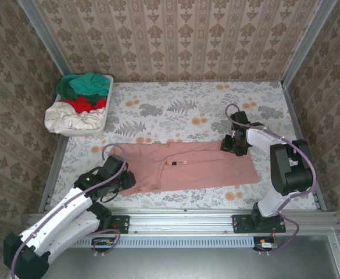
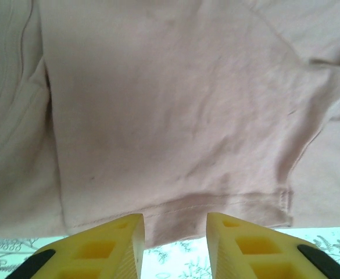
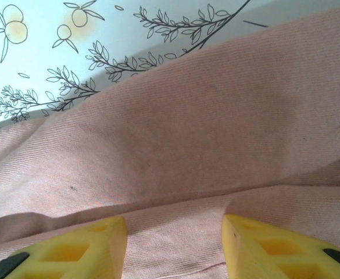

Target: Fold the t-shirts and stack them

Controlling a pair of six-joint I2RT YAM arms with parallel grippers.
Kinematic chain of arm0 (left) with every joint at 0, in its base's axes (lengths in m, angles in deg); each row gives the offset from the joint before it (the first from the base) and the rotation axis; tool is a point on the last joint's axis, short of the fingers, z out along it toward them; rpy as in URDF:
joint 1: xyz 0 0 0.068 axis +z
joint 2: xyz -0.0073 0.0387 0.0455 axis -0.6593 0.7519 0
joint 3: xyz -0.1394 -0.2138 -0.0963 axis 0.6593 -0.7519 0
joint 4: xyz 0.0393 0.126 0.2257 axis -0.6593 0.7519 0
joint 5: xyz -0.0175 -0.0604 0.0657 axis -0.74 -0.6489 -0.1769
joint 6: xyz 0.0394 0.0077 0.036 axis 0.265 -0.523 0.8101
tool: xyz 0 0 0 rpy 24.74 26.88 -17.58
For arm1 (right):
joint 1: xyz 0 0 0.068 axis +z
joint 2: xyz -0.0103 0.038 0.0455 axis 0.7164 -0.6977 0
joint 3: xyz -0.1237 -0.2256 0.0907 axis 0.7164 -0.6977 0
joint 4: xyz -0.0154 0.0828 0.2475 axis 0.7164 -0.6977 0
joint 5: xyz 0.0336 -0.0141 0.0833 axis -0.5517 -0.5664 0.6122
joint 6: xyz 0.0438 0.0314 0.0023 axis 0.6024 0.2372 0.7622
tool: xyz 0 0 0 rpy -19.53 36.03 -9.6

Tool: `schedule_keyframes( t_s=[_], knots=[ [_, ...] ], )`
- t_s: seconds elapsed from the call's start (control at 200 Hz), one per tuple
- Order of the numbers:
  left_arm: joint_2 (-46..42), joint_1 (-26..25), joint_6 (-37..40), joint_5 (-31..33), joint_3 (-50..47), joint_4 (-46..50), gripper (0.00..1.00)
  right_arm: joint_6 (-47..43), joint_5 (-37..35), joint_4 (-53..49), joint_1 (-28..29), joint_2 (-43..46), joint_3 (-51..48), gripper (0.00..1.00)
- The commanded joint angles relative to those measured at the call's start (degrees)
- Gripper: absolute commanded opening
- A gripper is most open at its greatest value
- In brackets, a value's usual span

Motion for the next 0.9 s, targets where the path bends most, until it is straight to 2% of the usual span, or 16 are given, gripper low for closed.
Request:
schedule_keyframes(
  t_s=[0.0,0.09,0.185,0.315,0.42,0.52,0.64,0.72,0.8,0.895],
  knots=[
    [7.1,0.8,4.1,-2.8,1.0,-7.8,0.34,0.2,-0.7,-1.9,0.5,0.5,2.3,0.49],
    [16.5,0.5,5.0,-6.5,1.1,-14.7,0.31,0.4,-0.5,-2.1,1.3,1.2,3.5,0.49],
    [23.2,1.2,5.5,-5.9,0.1,-17.1,0.31,0.5,-1.0,-1.4,2.7,1.2,4.5,0.51],
    [27.3,6.3,8.9,-4.5,2.4,-16.4,0.37,-0.5,-3.2,-1.5,2.7,-3.2,6.9,0.53],
    [29.3,8.4,11.4,-2.4,7.3,-14.9,0.39,-0.7,-4.5,-3.7,2.6,-7.2,8.6,0.51],
    [33.1,9.1,12.5,-2.1,10.2,-16.9,0.41,0.2,-5.0,-3.3,2.6,-6.6,6.3,0.52],
    [39.3,9.6,13.3,-3.0,12.4,-17.8,0.36,0.5,-6.3,-2.3,2.6,-3.3,2.4,0.56],
    [42.1,10.0,14.0,-3.9,11.4,-20.7,0.40,0.3,-7.3,-2.5,2.1,-2.5,1.3,0.60],
    [47.9,11.2,15.6,-5.7,12.4,-22.0,0.39,0.2,-7.5,-3.1,0.5,-2.7,0.4,0.61],
    [56.0,13.3,18.1,-6.1,18.4,-22.6,0.37,0.1,-6.7,-2.5,-0.9,-1.2,-1.7,0.63]
  ],
)
